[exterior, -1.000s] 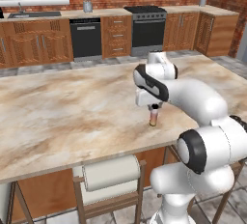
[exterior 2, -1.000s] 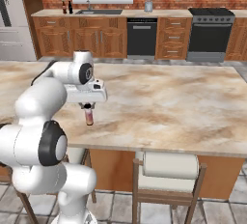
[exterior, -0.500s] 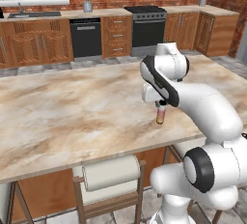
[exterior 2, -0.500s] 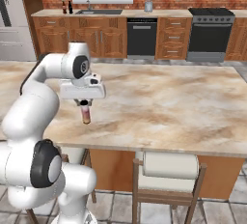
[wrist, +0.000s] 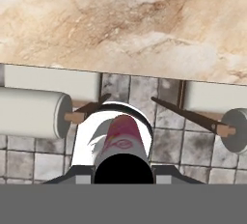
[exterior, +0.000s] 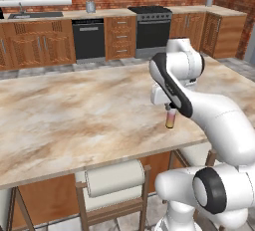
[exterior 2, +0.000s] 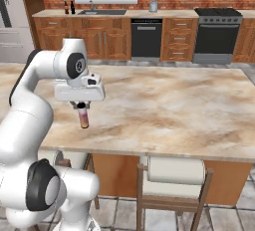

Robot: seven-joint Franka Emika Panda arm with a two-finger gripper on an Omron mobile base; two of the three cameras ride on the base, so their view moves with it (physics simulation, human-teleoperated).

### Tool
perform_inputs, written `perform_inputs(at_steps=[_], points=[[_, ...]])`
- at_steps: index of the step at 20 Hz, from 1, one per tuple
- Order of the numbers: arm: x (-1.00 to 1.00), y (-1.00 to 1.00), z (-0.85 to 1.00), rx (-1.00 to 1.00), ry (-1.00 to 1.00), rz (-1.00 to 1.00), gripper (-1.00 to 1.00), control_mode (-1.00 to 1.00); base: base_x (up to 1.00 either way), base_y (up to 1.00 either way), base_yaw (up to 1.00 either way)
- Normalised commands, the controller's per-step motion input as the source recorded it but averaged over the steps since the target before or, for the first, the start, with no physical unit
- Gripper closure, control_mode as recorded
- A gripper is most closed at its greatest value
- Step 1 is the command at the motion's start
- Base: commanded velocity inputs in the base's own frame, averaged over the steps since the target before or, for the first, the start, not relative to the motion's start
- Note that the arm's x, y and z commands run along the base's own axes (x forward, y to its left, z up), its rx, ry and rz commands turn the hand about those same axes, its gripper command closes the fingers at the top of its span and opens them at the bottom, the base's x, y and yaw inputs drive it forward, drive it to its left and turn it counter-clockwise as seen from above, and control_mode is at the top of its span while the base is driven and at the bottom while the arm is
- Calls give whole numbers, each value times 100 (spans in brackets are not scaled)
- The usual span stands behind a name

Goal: Place the large bottle from the dining counter next to the other large bottle outside the sink, and place the small bottle from the dining counter next to the other small bottle inside the sink.

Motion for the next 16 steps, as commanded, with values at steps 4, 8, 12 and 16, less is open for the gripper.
perform_inputs(at_steps=[4,8,12,16], points=[[0,0,0,0,0,0,100,-100,0,0,0],[0,0,0,0,0,0,100,100,0,0,0],[0,0,0,0,0,0,100,100,-19,-1,0],[0,0,0,0,0,0,100,100,-54,-28,-8]])
